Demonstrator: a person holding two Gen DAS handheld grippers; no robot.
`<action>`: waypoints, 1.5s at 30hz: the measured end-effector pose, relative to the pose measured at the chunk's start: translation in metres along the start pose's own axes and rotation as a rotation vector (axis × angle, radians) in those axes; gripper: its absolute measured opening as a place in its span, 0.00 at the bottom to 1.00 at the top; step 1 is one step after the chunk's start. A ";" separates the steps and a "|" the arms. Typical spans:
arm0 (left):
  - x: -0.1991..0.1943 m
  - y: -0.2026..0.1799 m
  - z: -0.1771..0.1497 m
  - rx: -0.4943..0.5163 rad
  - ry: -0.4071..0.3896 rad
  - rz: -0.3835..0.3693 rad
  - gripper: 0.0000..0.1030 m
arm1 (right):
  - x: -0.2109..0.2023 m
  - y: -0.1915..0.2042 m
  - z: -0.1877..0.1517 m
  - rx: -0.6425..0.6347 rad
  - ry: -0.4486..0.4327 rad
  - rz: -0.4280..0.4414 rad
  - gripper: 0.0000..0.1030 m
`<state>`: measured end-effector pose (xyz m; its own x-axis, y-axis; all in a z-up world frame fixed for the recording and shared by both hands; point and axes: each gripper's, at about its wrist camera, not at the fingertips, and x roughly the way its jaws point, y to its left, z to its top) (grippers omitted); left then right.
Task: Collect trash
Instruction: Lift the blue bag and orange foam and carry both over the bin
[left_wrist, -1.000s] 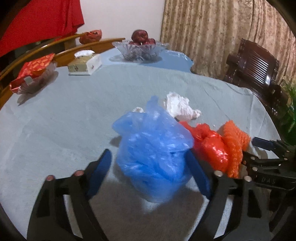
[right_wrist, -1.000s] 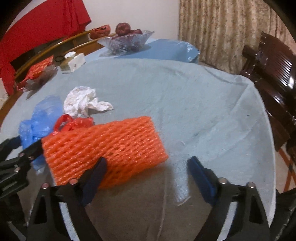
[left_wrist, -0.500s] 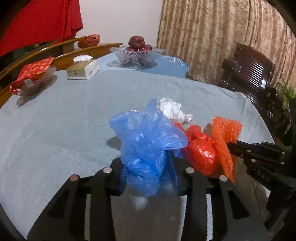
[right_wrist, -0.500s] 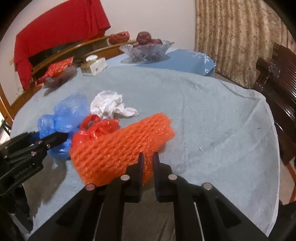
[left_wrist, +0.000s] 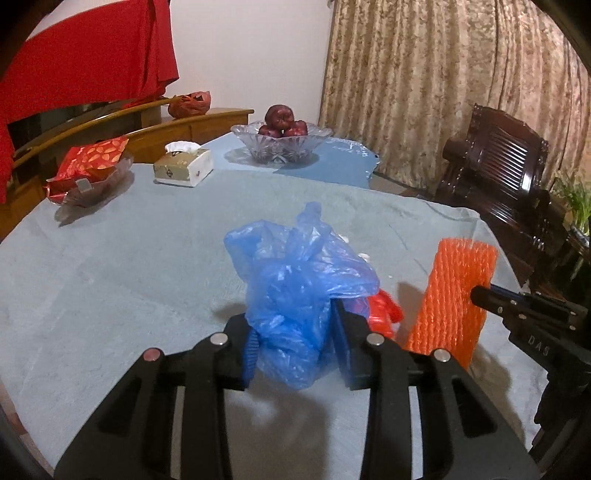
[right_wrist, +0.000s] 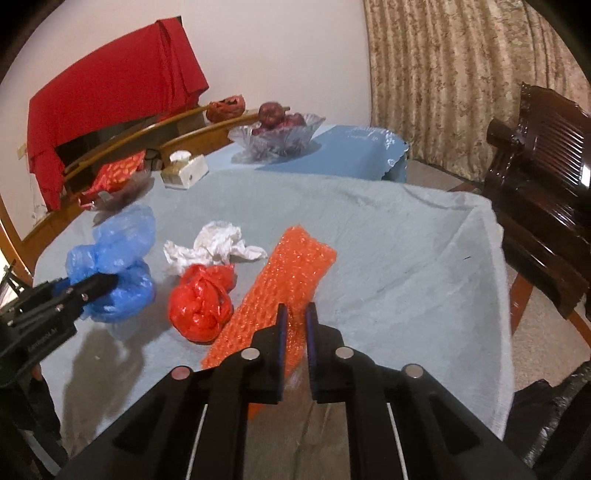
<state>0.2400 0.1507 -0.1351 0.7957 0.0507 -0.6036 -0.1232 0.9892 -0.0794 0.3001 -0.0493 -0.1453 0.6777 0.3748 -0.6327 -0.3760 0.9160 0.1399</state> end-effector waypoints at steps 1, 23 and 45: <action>-0.004 -0.003 0.000 0.000 -0.002 -0.005 0.32 | -0.004 0.000 0.000 0.002 -0.006 0.000 0.10; -0.061 -0.066 -0.006 0.039 -0.041 -0.096 0.31 | -0.091 -0.012 -0.003 0.040 -0.116 -0.027 0.09; -0.098 -0.164 -0.022 0.135 -0.068 -0.265 0.31 | -0.194 -0.073 -0.041 0.088 -0.179 -0.203 0.09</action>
<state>0.1690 -0.0197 -0.0800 0.8279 -0.2069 -0.5213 0.1702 0.9783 -0.1179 0.1701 -0.1945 -0.0642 0.8373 0.1949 -0.5108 -0.1707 0.9808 0.0944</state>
